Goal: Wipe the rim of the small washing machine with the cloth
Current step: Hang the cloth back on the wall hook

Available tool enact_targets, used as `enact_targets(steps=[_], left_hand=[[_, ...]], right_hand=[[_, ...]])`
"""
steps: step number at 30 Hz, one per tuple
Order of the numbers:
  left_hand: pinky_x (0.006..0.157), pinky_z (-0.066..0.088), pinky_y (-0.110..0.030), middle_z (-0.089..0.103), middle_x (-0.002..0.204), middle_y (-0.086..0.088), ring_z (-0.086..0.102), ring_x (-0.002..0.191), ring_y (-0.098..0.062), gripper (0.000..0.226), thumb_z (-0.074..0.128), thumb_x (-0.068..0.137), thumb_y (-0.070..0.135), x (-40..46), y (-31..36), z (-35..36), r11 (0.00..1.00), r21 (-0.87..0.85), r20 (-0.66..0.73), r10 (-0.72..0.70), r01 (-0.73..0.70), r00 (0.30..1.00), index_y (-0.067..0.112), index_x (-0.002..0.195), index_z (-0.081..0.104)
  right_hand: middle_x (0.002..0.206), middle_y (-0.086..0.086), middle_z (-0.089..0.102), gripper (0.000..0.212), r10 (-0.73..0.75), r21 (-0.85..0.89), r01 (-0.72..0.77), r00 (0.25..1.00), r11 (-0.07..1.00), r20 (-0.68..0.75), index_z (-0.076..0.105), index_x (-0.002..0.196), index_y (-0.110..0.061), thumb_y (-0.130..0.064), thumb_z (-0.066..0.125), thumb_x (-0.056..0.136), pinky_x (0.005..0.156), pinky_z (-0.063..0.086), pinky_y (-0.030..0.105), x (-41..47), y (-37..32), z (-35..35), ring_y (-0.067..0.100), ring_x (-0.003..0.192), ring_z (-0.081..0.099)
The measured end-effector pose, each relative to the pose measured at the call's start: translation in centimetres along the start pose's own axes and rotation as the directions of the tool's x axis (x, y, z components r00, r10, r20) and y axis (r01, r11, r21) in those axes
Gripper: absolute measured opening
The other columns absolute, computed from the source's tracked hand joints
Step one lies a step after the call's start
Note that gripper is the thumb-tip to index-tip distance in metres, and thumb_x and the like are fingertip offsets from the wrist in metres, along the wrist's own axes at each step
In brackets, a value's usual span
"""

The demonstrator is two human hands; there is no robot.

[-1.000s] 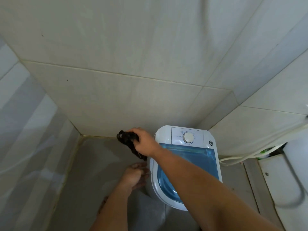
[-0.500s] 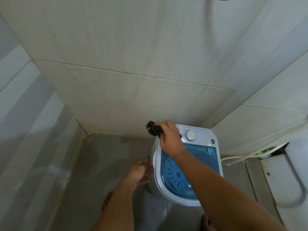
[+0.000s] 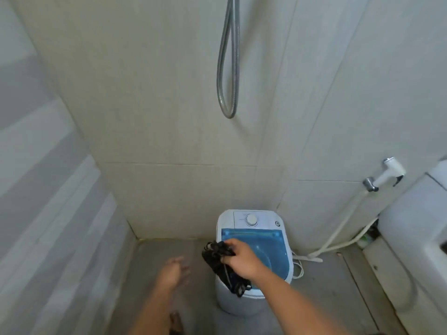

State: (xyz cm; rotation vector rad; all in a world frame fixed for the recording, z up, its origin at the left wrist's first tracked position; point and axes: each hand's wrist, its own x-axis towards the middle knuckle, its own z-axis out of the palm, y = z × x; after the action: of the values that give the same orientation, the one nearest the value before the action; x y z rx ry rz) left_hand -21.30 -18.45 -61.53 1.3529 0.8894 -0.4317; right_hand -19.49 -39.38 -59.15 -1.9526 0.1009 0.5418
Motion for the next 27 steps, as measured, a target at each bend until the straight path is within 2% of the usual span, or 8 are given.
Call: enact_targets(steps=[3, 6, 8, 12, 15, 20, 23, 27], left_hand=[[0.097, 0.047, -0.045, 0.067, 0.128, -0.008, 0.063, 0.112, -0.027, 0.023, 0.047, 0.103, 0.031, -7.0, 2.2, 1.9, 0.996, 0.019, 0.299, 0.072, -0.082, 0.951, 0.023, 0.117, 0.064], [0.102, 0.048, -0.048, 0.075, 0.114, -0.005, 0.068, 0.104, -0.024, 0.026, 0.060, 0.097, 0.038, -13.1, 4.5, 3.9, 0.971, -0.002, 0.512, 0.208, -0.241, 0.833, 0.021, 0.113, 0.070], [0.096, 0.054, -0.047, 0.073, 0.118, -0.015, 0.070, 0.101, -0.026, 0.033, 0.069, 0.092, 0.030, -16.7, 5.8, 5.4, 0.929, -0.004, 0.512, 0.320, -0.370, 0.797, 0.012, 0.120, 0.068], [0.066, 0.062, -0.031, 0.074, 0.114, -0.014, 0.072, 0.095, -0.022, 0.032, 0.071, 0.091, 0.016, -22.3, 8.1, 7.1, 0.845, -0.026, 0.443, 0.489, -0.534, 0.751, 0.005, 0.120, 0.064], [0.071, 0.062, -0.033, 0.075, 0.112, -0.011, 0.074, 0.099, -0.022, 0.027, 0.071, 0.090, 0.014, -25.6, 10.0, 7.1, 0.785, -0.056, 0.458, 0.570, -0.618, 0.682, 0.011, 0.117, 0.066], [0.084, 0.061, -0.045, 0.074, 0.114, -0.009, 0.072, 0.103, -0.025, 0.033, 0.062, 0.094, 0.003, -30.0, 13.8, 6.8, 0.680, -0.123, 0.490, 0.675, -0.723, 0.551, 0.021, 0.123, 0.061], [0.080, 0.061, -0.042, 0.072, 0.113, -0.011, 0.071, 0.097, -0.024, 0.039, 0.055, 0.095, -0.005, -31.9, 15.5, 6.4, 0.640, -0.140, 0.496, 0.706, -0.756, 0.505, 0.020, 0.125, 0.057], [0.074, 0.060, -0.035, 0.070, 0.112, -0.010, 0.069, 0.093, -0.019, 0.041, 0.054, 0.090, -0.008, -34.0, 16.9, 5.7, 0.602, -0.158, 0.472, 0.742, -0.783, 0.476, 0.019, 0.120, 0.059]], right_hand=[[0.108, 0.011, 0.076, 0.035, 0.047, 0.230, -0.025, 0.995, 0.973, -0.091, 0.067, 0.115, -0.014, 0.000, 0.070, 0.084, 0.093, 0.056, 0.040, -4.9, -1.7, -3.1, 0.032, 0.103, 0.072], [0.104, 0.016, 0.077, 0.028, -0.006, 0.420, 0.044, 0.996, 0.906, -0.090, 0.069, 0.114, -0.010, 0.002, 0.066, 0.089, 0.089, 0.059, 0.044, -9.5, -4.5, -5.1, 0.033, 0.099, 0.074], [0.105, 0.018, 0.077, 0.024, -0.071, 0.428, 0.123, 0.988, 0.895, -0.134, 0.070, 0.113, -0.008, 0.000, 0.066, 0.091, 0.089, 0.059, 0.043, -11.8, -5.9, -6.0, 0.033, 0.100, 0.074], [0.105, 0.009, 0.079, 0.022, -0.193, 0.386, 0.280, 0.949, 0.879, -0.250, 0.073, 0.114, -0.015, -0.018, 0.072, 0.092, 0.094, 0.057, 0.042, -16.3, -9.4, -8.2, 0.026, 0.103, 0.074], [0.100, 0.001, 0.080, 0.018, -0.297, 0.312, 0.399, 0.897, 0.862, -0.328, 0.075, 0.111, -0.020, -0.025, 0.069, 0.095, 0.090, 0.059, 0.035, -19.4, -12.4, -10.1, 0.018, 0.098, 0.075], [0.100, 0.009, 0.079, 0.021, -0.379, 0.323, 0.490, 0.857, 0.810, -0.348, 0.078, 0.108, -0.016, -0.030, 0.069, 0.095, 0.084, 0.061, 0.037, -22.7, -17.1, -12.7, 0.024, 0.095, 0.076], [0.097, 0.010, 0.079, 0.020, -0.406, 0.321, 0.528, 0.833, 0.786, -0.375, 0.078, 0.104, -0.013, -0.028, 0.068, 0.095, 0.076, 0.059, 0.033, -23.7, -19.7, -13.8, 0.024, 0.090, 0.076], [0.093, 0.007, 0.080, 0.016, -0.430, 0.261, 0.565, 0.794, 0.783, -0.430, 0.076, 0.101, -0.015, -0.026, 0.065, 0.098, 0.080, 0.059, 0.036, -24.2, -23.1, -14.4, 0.028, 0.092, 0.076]])
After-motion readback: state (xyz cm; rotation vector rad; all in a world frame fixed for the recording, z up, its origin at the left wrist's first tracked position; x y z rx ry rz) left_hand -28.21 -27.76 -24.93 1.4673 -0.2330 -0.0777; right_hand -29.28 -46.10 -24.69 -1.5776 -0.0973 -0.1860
